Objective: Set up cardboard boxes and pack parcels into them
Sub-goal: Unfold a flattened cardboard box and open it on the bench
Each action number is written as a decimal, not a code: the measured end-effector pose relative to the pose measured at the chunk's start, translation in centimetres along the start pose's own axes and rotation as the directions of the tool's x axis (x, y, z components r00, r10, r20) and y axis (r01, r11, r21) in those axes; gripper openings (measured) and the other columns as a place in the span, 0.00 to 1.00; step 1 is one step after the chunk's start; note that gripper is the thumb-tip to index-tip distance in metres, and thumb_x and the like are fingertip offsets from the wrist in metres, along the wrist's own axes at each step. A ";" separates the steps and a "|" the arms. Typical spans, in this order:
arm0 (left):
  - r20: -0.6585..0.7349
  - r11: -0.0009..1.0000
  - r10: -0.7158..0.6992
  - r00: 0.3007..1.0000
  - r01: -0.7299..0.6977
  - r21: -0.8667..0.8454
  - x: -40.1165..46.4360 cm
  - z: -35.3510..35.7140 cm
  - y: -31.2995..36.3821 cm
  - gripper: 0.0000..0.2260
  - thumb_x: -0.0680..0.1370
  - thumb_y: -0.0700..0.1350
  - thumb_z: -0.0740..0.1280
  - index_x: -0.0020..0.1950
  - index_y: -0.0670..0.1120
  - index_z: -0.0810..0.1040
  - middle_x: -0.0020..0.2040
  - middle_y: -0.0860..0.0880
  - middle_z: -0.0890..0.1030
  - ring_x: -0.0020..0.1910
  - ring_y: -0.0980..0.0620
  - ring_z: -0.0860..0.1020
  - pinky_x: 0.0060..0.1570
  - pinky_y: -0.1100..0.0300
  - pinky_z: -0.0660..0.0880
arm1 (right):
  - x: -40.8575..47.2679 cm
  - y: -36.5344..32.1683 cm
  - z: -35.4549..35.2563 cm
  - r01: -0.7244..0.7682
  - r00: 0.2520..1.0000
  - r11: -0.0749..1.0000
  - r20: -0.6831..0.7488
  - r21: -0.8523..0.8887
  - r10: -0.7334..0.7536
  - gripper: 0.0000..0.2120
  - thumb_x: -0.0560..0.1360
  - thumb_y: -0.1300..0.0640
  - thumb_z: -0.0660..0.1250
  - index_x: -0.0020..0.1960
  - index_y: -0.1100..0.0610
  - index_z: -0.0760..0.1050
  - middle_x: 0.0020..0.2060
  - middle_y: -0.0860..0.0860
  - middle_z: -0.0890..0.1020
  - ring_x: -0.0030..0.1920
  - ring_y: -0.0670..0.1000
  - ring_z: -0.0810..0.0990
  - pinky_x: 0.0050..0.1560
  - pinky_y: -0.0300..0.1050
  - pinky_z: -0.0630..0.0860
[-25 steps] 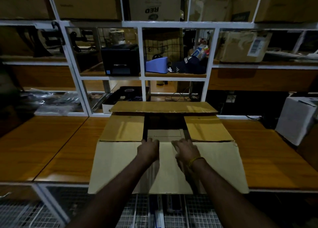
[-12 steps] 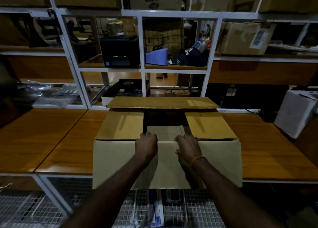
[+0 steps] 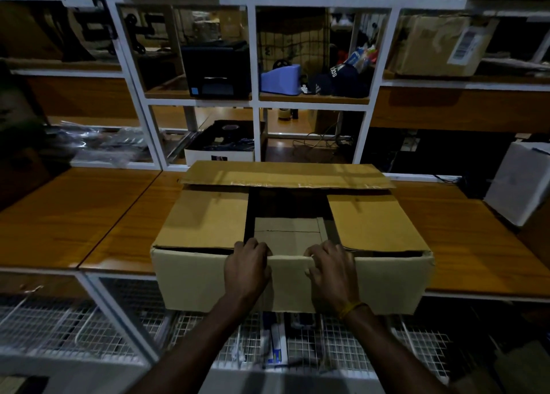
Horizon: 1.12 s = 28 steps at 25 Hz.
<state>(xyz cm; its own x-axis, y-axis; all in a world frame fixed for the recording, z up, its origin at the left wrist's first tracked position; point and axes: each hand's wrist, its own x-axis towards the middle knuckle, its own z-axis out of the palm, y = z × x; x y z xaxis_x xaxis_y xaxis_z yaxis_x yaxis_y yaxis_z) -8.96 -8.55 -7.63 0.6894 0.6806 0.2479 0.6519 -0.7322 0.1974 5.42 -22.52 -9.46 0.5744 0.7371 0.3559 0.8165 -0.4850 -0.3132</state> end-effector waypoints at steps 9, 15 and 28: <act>0.003 1.000 -0.015 1.000 0.015 0.000 -1.2 -0.3 -0.6 0.12 0.73 0.46 0.72 0.57 0.54 0.79 0.56 0.51 0.79 0.54 0.47 0.75 0.46 0.54 0.74 | -1.2 -0.5 0.5 -0.007 1.000 1.000 0.004 0.030 0.007 0.16 0.69 0.53 0.74 0.53 0.43 0.73 0.50 0.44 0.73 0.52 0.48 0.71 0.54 0.51 0.70; 0.078 0.989 -0.036 0.996 0.047 -0.139 1.9 -1.2 -0.4 0.17 0.75 0.61 0.69 0.62 0.58 0.78 0.61 0.50 0.77 0.59 0.47 0.74 0.51 0.54 0.72 | 1.1 -1.4 0.2 0.011 0.999 0.995 -0.039 0.102 -0.007 0.15 0.72 0.45 0.62 0.56 0.45 0.78 0.50 0.46 0.75 0.51 0.49 0.76 0.51 0.49 0.75; 0.178 1.000 0.025 0.984 -0.027 0.011 13.5 0.5 -1.3 0.38 0.79 0.57 0.66 0.82 0.57 0.46 0.82 0.41 0.43 0.64 0.40 0.75 0.54 0.50 0.75 | 14.3 -0.8 2.9 -0.007 0.961 0.998 0.275 -0.062 0.024 0.39 0.79 0.51 0.64 0.80 0.42 0.42 0.79 0.53 0.35 0.78 0.58 0.56 0.55 0.50 0.78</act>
<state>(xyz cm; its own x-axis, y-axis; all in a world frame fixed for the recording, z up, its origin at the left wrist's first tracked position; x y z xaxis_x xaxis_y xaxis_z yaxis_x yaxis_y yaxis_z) -0.37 1.60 -5.04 0.7508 0.6557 0.0797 0.6362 -0.7503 0.1800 12.79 -10.26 -6.69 0.5561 0.8260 0.0925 0.8142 -0.5190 -0.2602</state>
